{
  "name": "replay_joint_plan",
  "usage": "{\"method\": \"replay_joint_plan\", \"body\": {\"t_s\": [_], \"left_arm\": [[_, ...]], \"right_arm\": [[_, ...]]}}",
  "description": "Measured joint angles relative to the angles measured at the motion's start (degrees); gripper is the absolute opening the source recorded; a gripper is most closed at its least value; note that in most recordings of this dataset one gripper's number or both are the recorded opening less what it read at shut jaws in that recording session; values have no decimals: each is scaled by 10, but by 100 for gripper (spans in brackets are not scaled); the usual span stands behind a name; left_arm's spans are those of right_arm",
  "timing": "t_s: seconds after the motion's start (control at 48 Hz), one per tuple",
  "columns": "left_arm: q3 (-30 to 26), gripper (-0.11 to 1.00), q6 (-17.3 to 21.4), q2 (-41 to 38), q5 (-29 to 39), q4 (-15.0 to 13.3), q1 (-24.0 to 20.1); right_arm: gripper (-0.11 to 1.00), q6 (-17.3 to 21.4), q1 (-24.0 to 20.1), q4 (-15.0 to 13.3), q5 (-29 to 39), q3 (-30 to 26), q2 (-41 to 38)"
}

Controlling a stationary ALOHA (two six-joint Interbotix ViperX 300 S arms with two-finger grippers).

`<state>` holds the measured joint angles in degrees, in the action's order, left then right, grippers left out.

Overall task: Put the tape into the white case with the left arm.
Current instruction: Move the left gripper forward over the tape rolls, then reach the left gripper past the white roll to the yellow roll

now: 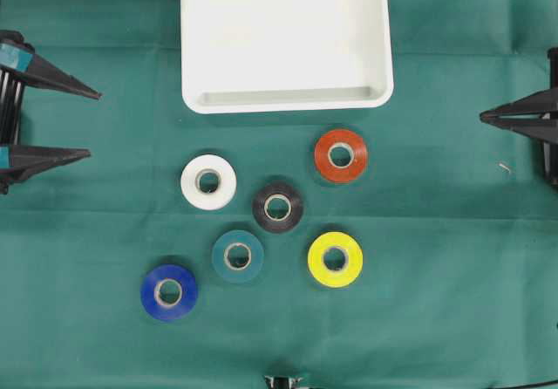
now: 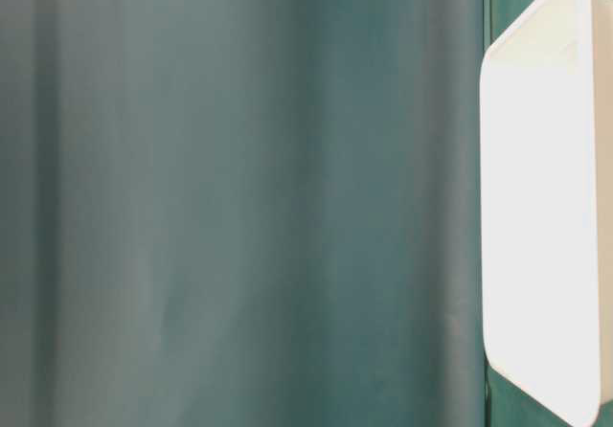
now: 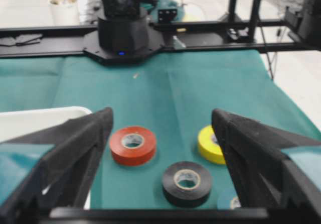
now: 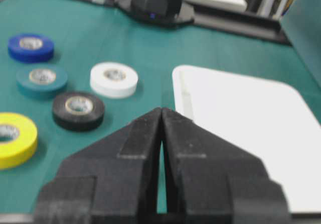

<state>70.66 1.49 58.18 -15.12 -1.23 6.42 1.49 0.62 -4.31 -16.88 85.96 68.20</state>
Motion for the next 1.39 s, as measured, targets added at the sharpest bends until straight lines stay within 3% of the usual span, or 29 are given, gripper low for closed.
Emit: {"method": "replay_joint_plan", "body": {"t_s": [0.208, 0.5, 0.999, 1.395], "left_arm": [[-17, 96, 2, -22, 21, 0, 0], [-56, 96, 0, -122, 63, 0, -10], [-132, 96, -3, -272, 159, -1, -11], [-163, 96, -2, -310, 190, -2, -11]], "right_arm": [[-9, 0, 0, 0, 28, 17, 0], [-9, 0, 0, -1, 107, 27, 0], [-9, 0, 0, 0, 112, 44, 2], [-9, 0, 0, -12, 111, 50, 10]]}}
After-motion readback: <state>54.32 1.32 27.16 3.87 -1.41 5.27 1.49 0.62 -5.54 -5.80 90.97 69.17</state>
